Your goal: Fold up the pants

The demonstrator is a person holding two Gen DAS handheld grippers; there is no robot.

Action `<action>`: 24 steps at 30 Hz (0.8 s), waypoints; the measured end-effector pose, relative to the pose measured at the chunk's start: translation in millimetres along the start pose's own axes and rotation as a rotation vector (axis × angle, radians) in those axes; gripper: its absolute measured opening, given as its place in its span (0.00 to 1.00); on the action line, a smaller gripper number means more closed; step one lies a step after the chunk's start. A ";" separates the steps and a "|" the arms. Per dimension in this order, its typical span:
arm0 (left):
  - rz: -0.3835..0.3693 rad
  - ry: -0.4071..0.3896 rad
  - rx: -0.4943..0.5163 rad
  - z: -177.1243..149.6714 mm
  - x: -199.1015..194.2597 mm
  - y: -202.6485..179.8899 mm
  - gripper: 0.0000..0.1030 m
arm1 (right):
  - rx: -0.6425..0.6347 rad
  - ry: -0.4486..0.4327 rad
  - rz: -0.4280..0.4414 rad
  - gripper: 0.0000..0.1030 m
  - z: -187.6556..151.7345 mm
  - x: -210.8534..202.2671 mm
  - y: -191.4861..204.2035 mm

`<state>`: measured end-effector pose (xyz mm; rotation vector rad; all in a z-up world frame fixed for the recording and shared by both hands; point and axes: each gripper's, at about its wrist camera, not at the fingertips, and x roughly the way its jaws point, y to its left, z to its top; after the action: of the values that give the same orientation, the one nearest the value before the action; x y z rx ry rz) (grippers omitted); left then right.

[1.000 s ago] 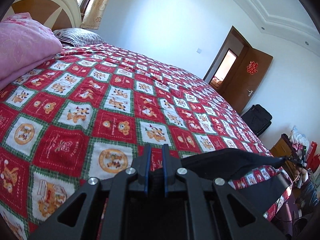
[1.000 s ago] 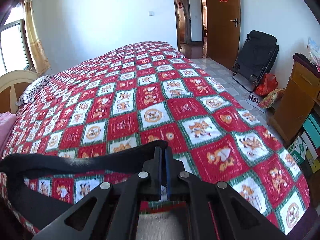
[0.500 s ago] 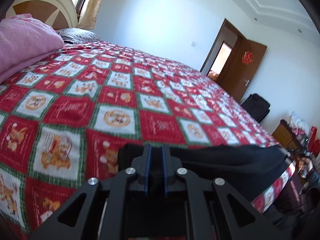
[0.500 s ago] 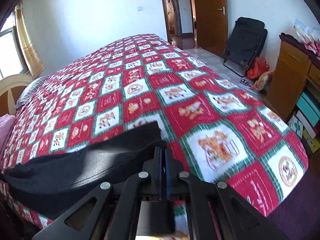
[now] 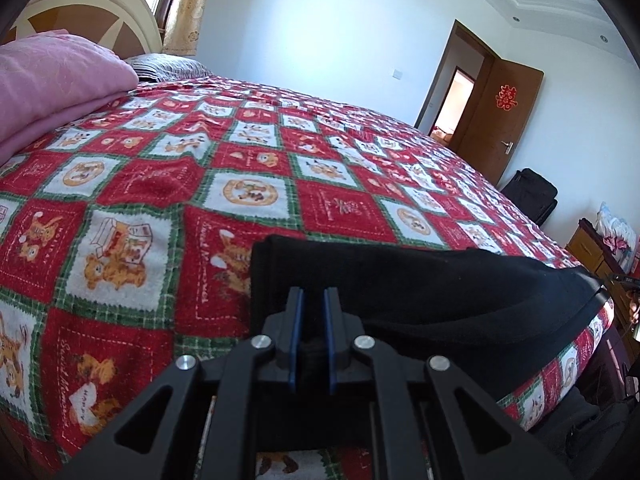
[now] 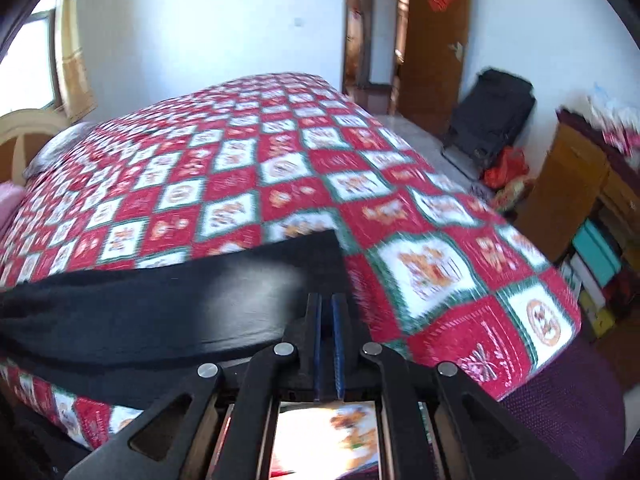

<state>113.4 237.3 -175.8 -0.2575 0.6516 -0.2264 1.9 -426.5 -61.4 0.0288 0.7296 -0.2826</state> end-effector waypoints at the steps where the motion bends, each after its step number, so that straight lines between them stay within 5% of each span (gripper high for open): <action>1: 0.003 -0.001 0.003 -0.1 0.0 -0.5 0.11 | -0.033 -0.006 0.029 0.17 5.2 -1.4 16.4; 2: 0.007 -0.002 0.008 -0.5 0.3 -1.1 0.11 | -0.078 -0.004 0.075 0.28 8.2 -4.4 39.2; 3: 0.011 -0.004 0.012 -1.1 0.1 -1.8 0.11 | -0.103 -0.002 0.104 0.59 9.7 -5.4 53.6; 4: 0.016 -0.006 0.017 -1.8 -0.4 -2.5 0.11 | -0.140 -0.011 0.147 0.73 9.7 -7.8 77.3; 11: 0.045 -0.026 0.044 -7.1 -2.0 -6.4 0.11 | -0.464 0.020 0.359 0.72 -21.2 1.5 233.3; 16: 0.065 -0.038 0.088 -9.1 -3.4 -11.9 0.11 | -0.598 0.072 0.485 0.68 -49.9 18.5 307.1; 24: 0.080 -0.063 0.114 -6.6 -4.6 -12.8 0.11 | -0.762 0.106 0.473 0.63 -85.0 36.9 360.6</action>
<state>104.2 225.5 -174.3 -0.1284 0.5833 -0.1773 67.9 -78.1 -175.3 -0.5046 0.8737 0.4609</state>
